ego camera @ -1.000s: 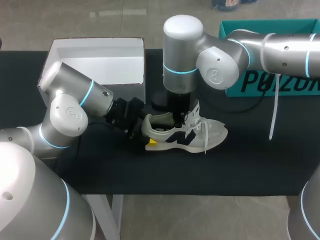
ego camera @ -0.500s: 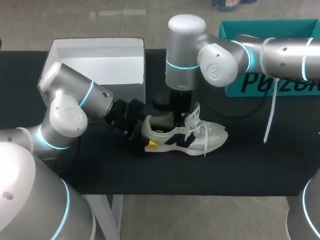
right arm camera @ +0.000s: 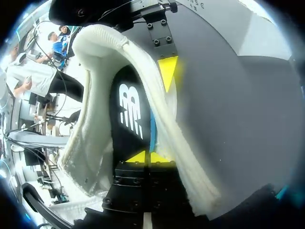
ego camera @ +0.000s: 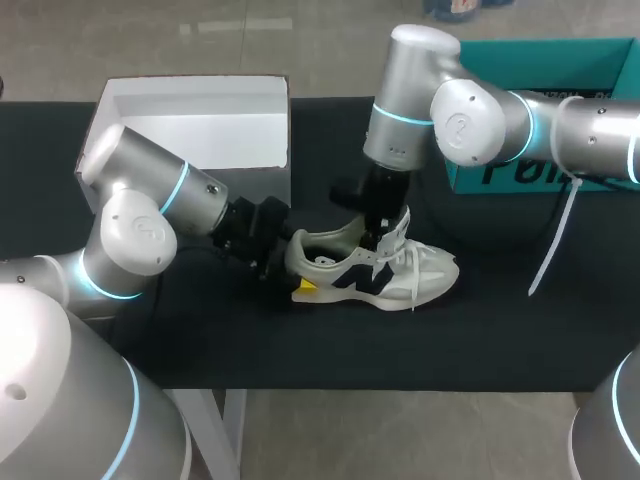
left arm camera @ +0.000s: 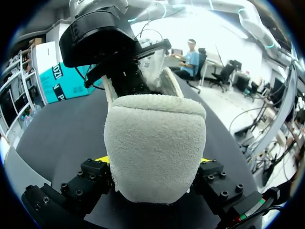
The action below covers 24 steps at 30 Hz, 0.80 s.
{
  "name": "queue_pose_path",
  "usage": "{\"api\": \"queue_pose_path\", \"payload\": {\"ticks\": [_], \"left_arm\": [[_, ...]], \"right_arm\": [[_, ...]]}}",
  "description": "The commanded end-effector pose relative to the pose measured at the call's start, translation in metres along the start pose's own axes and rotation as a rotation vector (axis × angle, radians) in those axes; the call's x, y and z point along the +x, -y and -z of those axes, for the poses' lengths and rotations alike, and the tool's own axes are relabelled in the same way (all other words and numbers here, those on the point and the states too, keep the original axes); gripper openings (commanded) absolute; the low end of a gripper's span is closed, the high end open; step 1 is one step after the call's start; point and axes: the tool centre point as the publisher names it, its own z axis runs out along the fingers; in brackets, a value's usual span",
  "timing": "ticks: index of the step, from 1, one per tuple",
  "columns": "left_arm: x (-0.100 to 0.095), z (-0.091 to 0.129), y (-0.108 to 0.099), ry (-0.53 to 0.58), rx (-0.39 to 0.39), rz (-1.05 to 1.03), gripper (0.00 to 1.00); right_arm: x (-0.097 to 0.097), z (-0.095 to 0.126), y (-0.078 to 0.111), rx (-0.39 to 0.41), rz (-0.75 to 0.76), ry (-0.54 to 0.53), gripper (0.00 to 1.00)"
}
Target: Take the shoe out of the shoebox, open the shoe tongue, remove and reinsert the insole, then place the shoe into the shoebox
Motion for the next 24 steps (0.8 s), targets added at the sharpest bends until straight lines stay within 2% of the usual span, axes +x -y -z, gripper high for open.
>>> {"api": "queue_pose_path", "payload": {"ticks": [1, 5, 10, 14, 20, 22, 24], "left_arm": [[-0.002, 0.0, -0.003, -0.002, -0.002, 0.0, 0.0], [-0.002, 0.0, -0.003, -0.002, -0.002, 0.0, 0.0], [-0.002, 0.0, -0.003, -0.002, -0.002, 0.0, 0.0], [-0.002, 0.0, -0.003, -0.002, -0.002, 0.0, 0.0], [-0.002, 0.0, -0.003, -0.002, -0.002, 0.0, 0.0], [-0.002, 0.0, -0.003, -0.002, -0.002, 0.0, 0.0], [-0.002, 0.0, -0.003, -0.002, -0.002, 0.0, 0.0]], "right_arm": [[0.009, 0.025, 0.011, -0.028, 0.007, 0.052, 0.0], [0.009, 0.039, 0.008, -0.059, 0.014, 0.076, 0.0], [0.013, 0.063, 0.003, -0.168, 0.035, 0.108, 0.0], [0.013, 0.069, 0.006, -0.171, 0.041, 0.117, 0.0], [0.012, 0.073, 0.026, -0.149, 0.027, 0.125, 0.0], [0.012, 0.076, 0.031, -0.169, 0.001, 0.134, 0.0], [0.011, 0.078, 0.027, -0.2, -0.002, 0.133, 0.0]]}}
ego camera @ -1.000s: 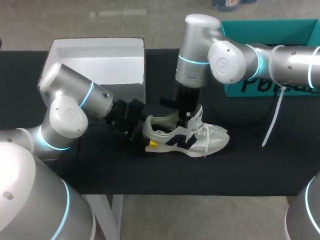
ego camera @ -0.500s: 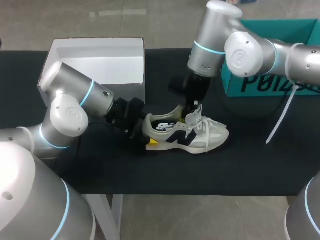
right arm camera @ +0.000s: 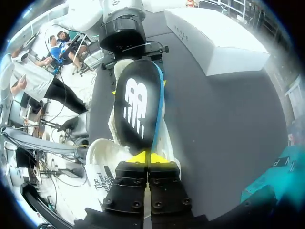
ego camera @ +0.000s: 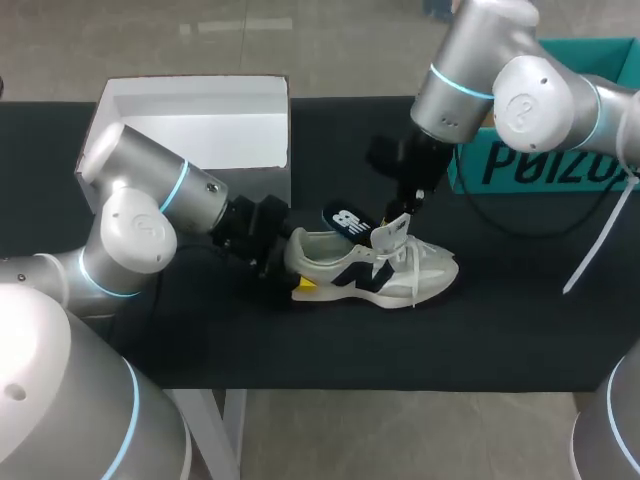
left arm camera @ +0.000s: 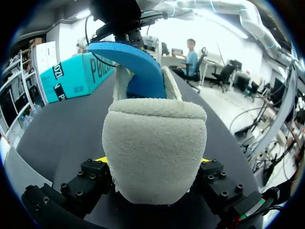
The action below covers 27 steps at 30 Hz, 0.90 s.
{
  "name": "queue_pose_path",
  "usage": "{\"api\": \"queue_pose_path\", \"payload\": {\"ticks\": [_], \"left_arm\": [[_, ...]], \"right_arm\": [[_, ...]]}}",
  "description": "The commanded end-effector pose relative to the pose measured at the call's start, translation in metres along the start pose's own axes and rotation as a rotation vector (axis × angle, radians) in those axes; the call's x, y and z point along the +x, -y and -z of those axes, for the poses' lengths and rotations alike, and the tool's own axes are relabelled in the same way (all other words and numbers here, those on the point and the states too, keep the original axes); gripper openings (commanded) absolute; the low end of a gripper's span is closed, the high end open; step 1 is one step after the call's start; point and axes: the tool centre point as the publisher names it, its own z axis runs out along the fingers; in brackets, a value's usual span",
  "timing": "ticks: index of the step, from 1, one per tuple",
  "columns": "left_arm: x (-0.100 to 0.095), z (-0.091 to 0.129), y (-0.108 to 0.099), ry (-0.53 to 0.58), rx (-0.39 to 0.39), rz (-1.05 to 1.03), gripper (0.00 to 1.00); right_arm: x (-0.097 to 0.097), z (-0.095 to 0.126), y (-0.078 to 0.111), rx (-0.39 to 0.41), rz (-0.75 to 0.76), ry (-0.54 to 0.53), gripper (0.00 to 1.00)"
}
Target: Take the shoe out of the shoebox, open the shoe tongue, remove and reinsert the insole, then place the shoe into the shoebox
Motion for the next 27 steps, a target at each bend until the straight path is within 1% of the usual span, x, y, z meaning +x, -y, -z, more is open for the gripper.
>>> {"api": "queue_pose_path", "payload": {"ticks": [1, 4, 6, 9, 11, 12, 16, 18, 21, 23, 25, 27], "left_arm": [[0.0, -0.001, -0.002, -0.001, -0.001, -0.001, 0.0], [0.0, -0.001, -0.002, -0.001, -0.001, -0.001, 0.0], [0.0, -0.001, -0.002, -0.001, -0.001, -0.001, 0.0], [0.0, -0.001, -0.002, -0.001, -0.001, -0.001, 0.0], [0.0, -0.001, -0.002, -0.001, -0.001, -0.001, 0.0], [0.0, -0.001, -0.002, -0.001, -0.001, -0.001, 0.0], [0.0, -0.001, -0.002, -0.001, -0.001, -0.001, 0.0], [0.0, -0.001, -0.002, -0.001, -0.001, -0.001, 0.0], [0.0, -0.001, -0.002, -0.001, -0.001, -0.001, 0.0], [0.0, -0.001, -0.002, -0.001, -0.001, -0.001, 0.0], [0.0, -0.001, -0.002, -0.001, -0.001, -0.001, 0.0], [0.0, -0.001, -0.002, -0.001, -0.001, -0.001, 0.0]], "right_arm": [[0.005, 0.005, 0.002, -0.051, 0.006, 0.013, 0.0], [0.006, 0.004, -0.021, -0.103, 0.054, 0.012, 0.0], [0.004, 0.004, -0.033, -0.153, 0.068, 0.003, 0.0], [-0.001, 0.001, -0.046, -0.235, 0.068, -0.015, 0.0], [-0.004, -0.002, -0.053, -0.262, 0.072, -0.024, 0.0], [-0.005, -0.003, -0.056, -0.288, 0.07, -0.029, 0.0], [-0.008, 0.001, -0.071, -0.404, 0.038, -0.037, 0.0], [-0.006, 0.009, -0.082, -0.425, 0.049, -0.03, 0.0], [0.0, 0.033, -0.096, -0.437, 0.078, -0.001, 0.0], [0.004, 0.053, -0.101, -0.461, 0.087, 0.026, 0.0], [0.007, 0.072, -0.101, -0.484, 0.088, 0.055, 0.0], [0.015, 0.089, -0.101, -0.497, 0.088, 0.073, 0.0]]}}
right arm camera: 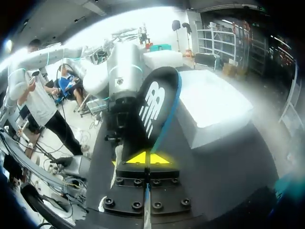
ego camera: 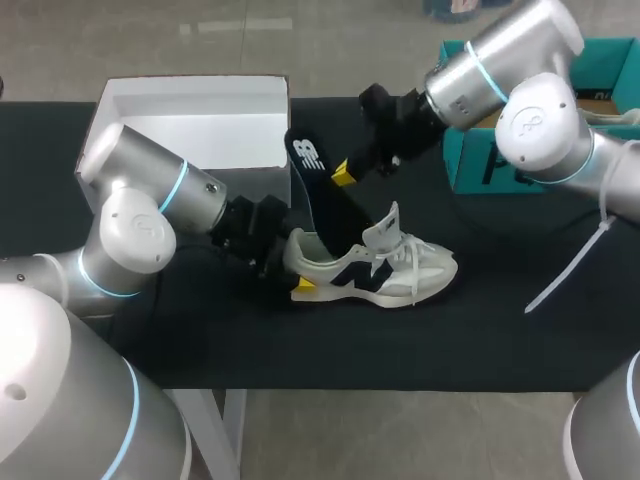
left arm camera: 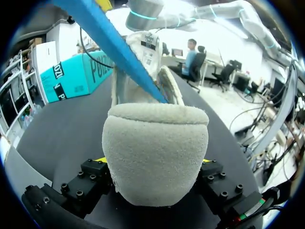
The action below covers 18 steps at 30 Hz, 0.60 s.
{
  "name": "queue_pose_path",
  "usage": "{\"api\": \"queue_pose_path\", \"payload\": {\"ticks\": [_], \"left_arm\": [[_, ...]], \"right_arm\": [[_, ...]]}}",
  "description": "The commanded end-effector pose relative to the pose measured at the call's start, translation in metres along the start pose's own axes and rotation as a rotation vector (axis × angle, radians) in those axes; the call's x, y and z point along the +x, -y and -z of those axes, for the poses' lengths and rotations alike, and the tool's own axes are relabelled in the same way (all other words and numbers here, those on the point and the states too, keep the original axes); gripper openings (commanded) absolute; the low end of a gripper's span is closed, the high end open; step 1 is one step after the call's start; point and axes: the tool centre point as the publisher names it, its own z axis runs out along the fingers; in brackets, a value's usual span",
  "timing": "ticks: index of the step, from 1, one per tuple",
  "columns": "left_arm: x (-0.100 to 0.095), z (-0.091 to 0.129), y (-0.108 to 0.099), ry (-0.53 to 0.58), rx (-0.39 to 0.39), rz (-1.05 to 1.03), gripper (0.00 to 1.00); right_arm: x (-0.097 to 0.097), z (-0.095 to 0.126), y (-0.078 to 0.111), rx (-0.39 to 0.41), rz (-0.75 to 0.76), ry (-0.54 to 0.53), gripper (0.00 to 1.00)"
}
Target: Take the shoe out of the shoebox, open the shoe tongue, remove and reinsert the insole, then place the shoe into the shoebox
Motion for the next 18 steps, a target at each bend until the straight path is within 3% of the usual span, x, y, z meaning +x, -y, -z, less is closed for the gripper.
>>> {"api": "queue_pose_path", "payload": {"ticks": [1, 2, 18], "left_arm": [[0.0, -0.002, -0.001, 0.0, -0.001, -0.001, 0.0], [0.0, -0.002, -0.001, 0.0, -0.001, -0.001, 0.0], [0.0, -0.002, -0.001, 0.0, -0.001, -0.001, 0.0]], "right_arm": [[0.026, 0.043, -0.013, 0.02, -0.009, 0.046, 0.0], [0.031, 0.047, -0.018, 0.049, 0.034, 0.065, 0.0], [0.029, 0.051, -0.023, 0.036, 0.031, 0.065, 0.0]]}}
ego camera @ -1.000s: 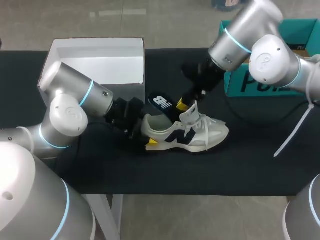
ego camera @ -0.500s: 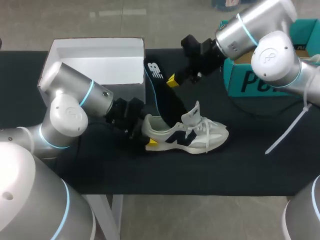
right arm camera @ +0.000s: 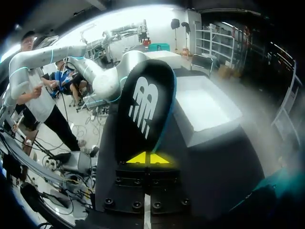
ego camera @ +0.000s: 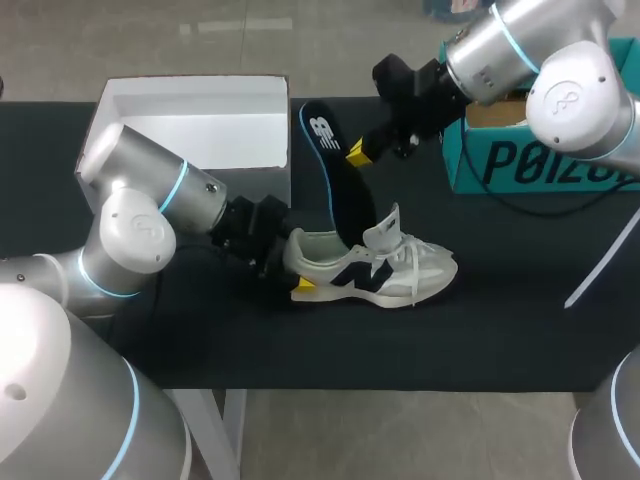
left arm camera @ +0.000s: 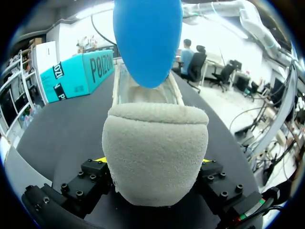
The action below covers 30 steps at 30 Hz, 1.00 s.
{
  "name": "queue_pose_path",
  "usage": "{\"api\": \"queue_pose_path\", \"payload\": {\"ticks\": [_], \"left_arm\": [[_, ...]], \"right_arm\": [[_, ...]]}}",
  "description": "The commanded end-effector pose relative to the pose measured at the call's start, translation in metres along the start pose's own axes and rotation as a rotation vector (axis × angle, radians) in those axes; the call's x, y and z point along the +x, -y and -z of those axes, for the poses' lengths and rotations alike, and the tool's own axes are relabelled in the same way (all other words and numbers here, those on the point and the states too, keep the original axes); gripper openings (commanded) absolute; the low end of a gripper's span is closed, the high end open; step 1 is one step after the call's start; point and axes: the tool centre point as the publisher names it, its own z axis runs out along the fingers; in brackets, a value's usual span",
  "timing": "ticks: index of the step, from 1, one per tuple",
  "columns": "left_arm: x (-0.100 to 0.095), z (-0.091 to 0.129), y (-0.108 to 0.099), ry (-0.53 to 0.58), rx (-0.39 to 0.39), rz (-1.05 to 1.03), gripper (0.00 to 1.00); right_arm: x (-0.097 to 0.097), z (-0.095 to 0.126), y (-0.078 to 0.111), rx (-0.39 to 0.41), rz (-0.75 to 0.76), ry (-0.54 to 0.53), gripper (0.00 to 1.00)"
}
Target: Take the shoe out of the shoebox, open the shoe tongue, remove and reinsert the insole, then place the shoe into the shoebox
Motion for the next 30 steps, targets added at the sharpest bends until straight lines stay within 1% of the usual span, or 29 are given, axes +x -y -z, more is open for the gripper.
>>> {"api": "queue_pose_path", "payload": {"ticks": [1, 4, 7, 10, 13, 16, 17, 18, 19, 30], "left_arm": [[0.0, -0.002, -0.001, 0.0, -0.001, -0.001, 0.0], [0.0, -0.002, -0.001, 0.0, -0.001, -0.001, 0.0], [0.0, -0.002, -0.001, 0.0, -0.001, -0.001, 0.0], [0.0, -0.002, -0.001, 0.0, -0.001, -0.001, 0.0], [0.0, -0.002, -0.001, 0.0, -0.001, -0.001, 0.0], [0.0, -0.002, -0.001, 0.0, -0.001, -0.001, 0.0], [0.0, -0.002, -0.001, 0.0, -0.001, -0.001, 0.0], [0.0, -0.002, -0.001, 0.0, -0.001, -0.001, 0.0], [0.0, -0.002, -0.001, 0.0, -0.001, -0.001, 0.0], [0.0, -0.002, -0.001, 0.0, -0.001, -0.001, 0.0]], "right_arm": [[-0.005, 0.007, -0.009, -0.022, -0.003, 0.012, 0.0], [-0.009, 0.031, -0.026, -0.095, -0.024, 0.023, 0.0], [-0.006, 0.061, -0.041, -0.162, -0.068, 0.017, 0.0], [0.007, 0.083, -0.049, -0.211, -0.116, -0.011, 0.0], [0.023, 0.098, -0.048, -0.23, -0.165, -0.01, 0.0], [0.041, 0.105, -0.044, -0.245, -0.207, -0.016, 0.0], [0.048, 0.107, -0.043, -0.218, -0.202, -0.001, 0.0], [0.054, 0.109, -0.043, -0.187, -0.192, 0.044, 0.0], [0.061, 0.111, -0.046, -0.157, -0.119, 0.073, 0.0], [0.061, 0.111, -0.046, -0.157, -0.119, 0.073, 0.0]]}}
